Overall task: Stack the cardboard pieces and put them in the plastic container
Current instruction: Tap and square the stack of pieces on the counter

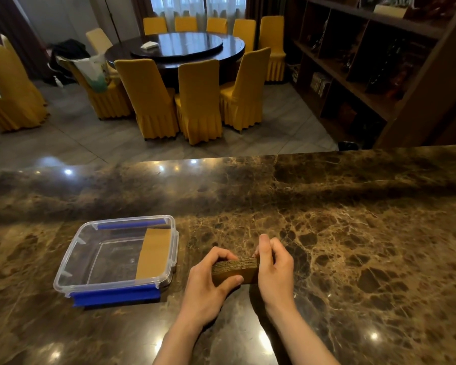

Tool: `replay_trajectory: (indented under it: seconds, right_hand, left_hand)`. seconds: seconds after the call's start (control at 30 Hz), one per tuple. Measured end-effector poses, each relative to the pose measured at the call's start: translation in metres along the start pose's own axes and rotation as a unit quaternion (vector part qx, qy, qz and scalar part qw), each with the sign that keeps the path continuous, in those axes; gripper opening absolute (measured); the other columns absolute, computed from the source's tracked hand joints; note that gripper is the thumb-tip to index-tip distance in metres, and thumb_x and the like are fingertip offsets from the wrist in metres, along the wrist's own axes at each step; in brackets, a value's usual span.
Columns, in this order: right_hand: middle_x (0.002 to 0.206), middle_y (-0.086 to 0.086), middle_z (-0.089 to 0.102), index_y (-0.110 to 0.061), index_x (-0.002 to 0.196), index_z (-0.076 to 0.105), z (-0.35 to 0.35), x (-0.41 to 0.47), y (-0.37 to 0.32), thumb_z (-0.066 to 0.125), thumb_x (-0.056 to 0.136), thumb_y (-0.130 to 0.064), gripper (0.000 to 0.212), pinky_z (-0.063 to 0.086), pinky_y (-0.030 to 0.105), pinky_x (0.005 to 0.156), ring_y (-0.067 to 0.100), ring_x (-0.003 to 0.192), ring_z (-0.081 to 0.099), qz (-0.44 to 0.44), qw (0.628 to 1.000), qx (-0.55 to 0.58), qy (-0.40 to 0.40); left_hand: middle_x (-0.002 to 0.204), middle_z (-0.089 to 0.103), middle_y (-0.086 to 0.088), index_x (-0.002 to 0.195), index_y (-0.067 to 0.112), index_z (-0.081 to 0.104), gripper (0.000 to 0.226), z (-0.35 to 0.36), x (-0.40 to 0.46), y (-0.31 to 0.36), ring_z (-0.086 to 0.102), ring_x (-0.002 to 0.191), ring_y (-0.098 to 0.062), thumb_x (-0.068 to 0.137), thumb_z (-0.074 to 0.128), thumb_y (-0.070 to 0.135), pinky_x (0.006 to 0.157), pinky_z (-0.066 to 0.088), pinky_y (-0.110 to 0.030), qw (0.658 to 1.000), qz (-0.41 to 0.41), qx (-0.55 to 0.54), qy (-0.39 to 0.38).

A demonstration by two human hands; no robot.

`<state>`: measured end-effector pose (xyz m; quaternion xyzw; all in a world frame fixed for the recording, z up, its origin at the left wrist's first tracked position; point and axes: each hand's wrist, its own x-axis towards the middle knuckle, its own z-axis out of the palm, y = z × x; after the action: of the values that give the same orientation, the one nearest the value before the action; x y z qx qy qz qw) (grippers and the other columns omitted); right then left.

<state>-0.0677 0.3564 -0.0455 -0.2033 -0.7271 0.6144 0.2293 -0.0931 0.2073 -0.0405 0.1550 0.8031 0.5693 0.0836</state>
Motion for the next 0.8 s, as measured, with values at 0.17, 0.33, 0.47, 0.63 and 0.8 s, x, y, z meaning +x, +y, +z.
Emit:
replay_trajectory:
  seconds: [0.17,0.33,0.47,0.63,0.8]
  right_hand:
    - [0.068,0.002,0.056,-0.022,0.081,0.052,0.000,-0.007,-0.001,0.057,0.094,-0.046,0.028,0.047,0.033,0.061,0.009,0.061,0.054,-0.009,1.000,-0.009,-0.012]
    - [0.069,0.005,0.061,-0.018,0.073,0.051,-0.002,-0.006,0.004,0.056,0.101,-0.033,0.032,0.052,0.041,0.059,0.015,0.063,0.061,-0.013,0.998,-0.051,-0.022]
    - [0.077,0.004,0.062,-0.017,0.070,0.048,0.000,-0.007,0.005,0.055,0.103,-0.026,0.034,0.049,0.041,0.056,0.018,0.060,0.058,-0.011,0.998,-0.052,-0.018]
    - [0.067,-0.009,0.061,-0.019,0.069,0.046,0.002,-0.006,0.006,0.054,0.103,-0.023,0.035,0.042,0.027,0.051,0.006,0.054,0.052,-0.010,0.999,-0.048,-0.010]
    - [0.056,-0.003,0.047,-0.011,0.069,0.045,0.002,-0.005,0.007,0.054,0.103,-0.020,0.036,0.036,0.026,0.050,0.007,0.052,0.046,-0.026,0.998,-0.051,-0.009]
  left_hand:
    - [0.099,0.072,0.013,0.099,0.034,0.065,0.037,0.000,-0.003,0.003,0.070,0.090,-0.008,0.077,0.085,0.012,0.075,0.054,-0.015,1.000,-0.020,-0.009,-0.013]
    - [0.100,0.079,-0.002,0.101,0.031,0.068,0.018,0.020,-0.002,0.013,0.074,0.094,-0.010,0.088,0.072,0.043,0.074,0.058,-0.017,0.971,-0.075,-0.195,0.120]
    - [0.086,0.081,0.012,0.110,0.028,0.060,0.021,0.041,0.004,0.014,0.073,0.086,0.004,0.102,0.054,0.011,0.065,0.051,-0.001,0.956,-0.092,-0.127,0.248]
    - [0.087,0.077,0.022,0.100,0.035,0.056,0.031,0.046,0.009,0.018,0.070,0.084,0.003,0.101,0.043,0.007,0.064,0.050,-0.004,0.952,-0.090,-0.078,0.283]
    - [0.075,0.075,0.009,0.091,0.044,0.051,0.038,0.049,0.010,0.016,0.070,0.070,-0.002,0.104,0.041,0.009,0.059,0.049,-0.015,0.947,-0.091,-0.042,0.306]
